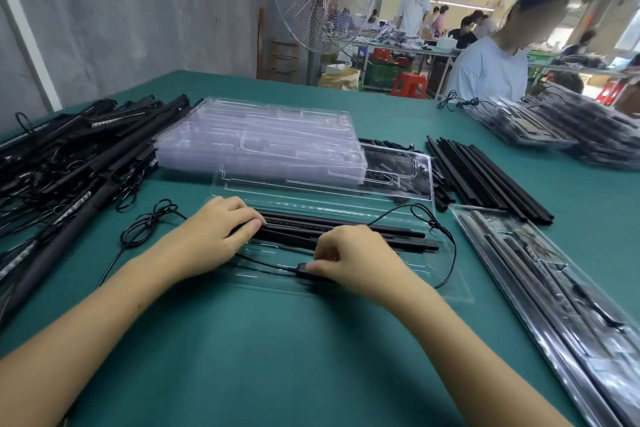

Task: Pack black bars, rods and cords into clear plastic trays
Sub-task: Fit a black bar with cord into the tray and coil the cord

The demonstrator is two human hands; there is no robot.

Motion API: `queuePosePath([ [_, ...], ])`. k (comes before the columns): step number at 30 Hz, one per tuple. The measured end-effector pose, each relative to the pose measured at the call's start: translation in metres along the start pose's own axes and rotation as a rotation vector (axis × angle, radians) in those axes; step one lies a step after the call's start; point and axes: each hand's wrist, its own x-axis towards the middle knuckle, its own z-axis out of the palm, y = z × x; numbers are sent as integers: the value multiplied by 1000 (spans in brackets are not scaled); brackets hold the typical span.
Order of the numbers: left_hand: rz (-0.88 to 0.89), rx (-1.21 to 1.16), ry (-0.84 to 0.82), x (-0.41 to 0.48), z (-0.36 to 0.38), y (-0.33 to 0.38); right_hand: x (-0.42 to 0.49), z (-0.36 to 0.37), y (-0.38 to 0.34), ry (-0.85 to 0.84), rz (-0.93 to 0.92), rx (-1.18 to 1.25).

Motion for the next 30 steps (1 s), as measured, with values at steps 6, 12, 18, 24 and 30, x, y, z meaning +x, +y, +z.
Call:
queuePosePath([
  [6,23,13,-5,-1,-1,-2,3,-41,70,601,303,67],
  [12,34,20,6,0,1,-4,-5,-35,135,365,637,61],
  [18,38,19,4,0,1,-4,-7,-42,131,328,518,31],
  [24,33,15,-2,-1,0,-3,-13,-56,129,371,484,29],
  [30,35,37,-40,1,-1,-3,-28,-81,119,304,399,58],
])
